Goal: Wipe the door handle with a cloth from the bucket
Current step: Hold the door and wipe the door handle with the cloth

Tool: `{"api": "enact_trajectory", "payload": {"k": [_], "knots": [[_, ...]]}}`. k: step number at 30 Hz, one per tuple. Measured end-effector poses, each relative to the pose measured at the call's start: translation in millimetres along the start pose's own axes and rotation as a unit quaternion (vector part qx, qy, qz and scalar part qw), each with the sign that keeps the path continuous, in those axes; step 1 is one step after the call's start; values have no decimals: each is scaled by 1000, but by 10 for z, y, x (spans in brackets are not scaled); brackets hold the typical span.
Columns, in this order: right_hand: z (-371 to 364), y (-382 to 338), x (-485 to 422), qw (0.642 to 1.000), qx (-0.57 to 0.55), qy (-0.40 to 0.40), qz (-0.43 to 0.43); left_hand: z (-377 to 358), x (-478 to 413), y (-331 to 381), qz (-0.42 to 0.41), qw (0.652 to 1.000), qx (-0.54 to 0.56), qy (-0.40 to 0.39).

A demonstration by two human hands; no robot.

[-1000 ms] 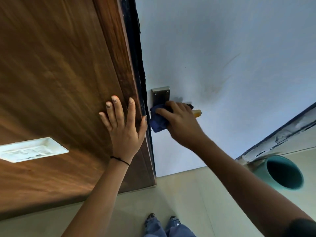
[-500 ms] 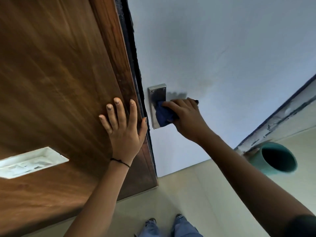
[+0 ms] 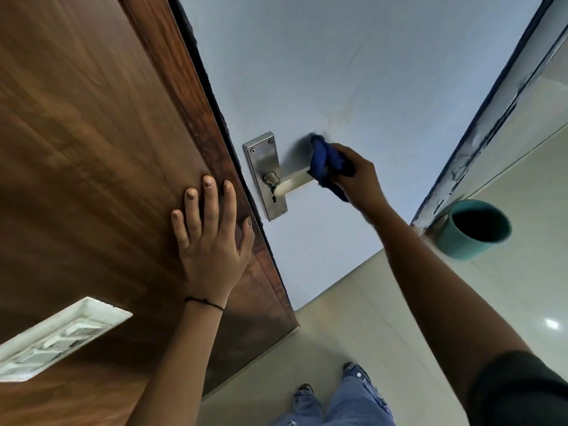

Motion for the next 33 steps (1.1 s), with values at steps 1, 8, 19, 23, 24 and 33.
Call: {"api": "enact_trajectory", "payload": {"k": [1, 8, 19, 23, 24, 33], "knots": [[-43, 54, 69, 997, -62, 40, -26, -2, 6, 1, 0, 1000, 1, 4], [-794, 430, 460, 830, -480, 178, -222, 32, -10, 20, -7, 1000, 19, 15], [-731, 244, 410, 799, -511, 191, -252, 56, -5, 21, -2, 999, 30, 17], [-1042, 90, 580, 789, -526, 164, -270, 58, -1, 24, -5, 999, 34, 19], [-1131, 67, 642, 783, -532, 155, -284, 59, 1, 24, -6, 999, 33, 21], [-886, 174, 487, 784, -530, 193, -259, 62, 1, 7, 4, 999, 43, 18]]}}
Point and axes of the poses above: each hand's wrist, its own x-axis away from the middle knuckle, its own z-axis out of the back of the hand, y = z × x, the point moved 6 cm from there along -x, towards the middle knuckle, and after that the axes turned 14 degrees about z, right-handed, at the moved point
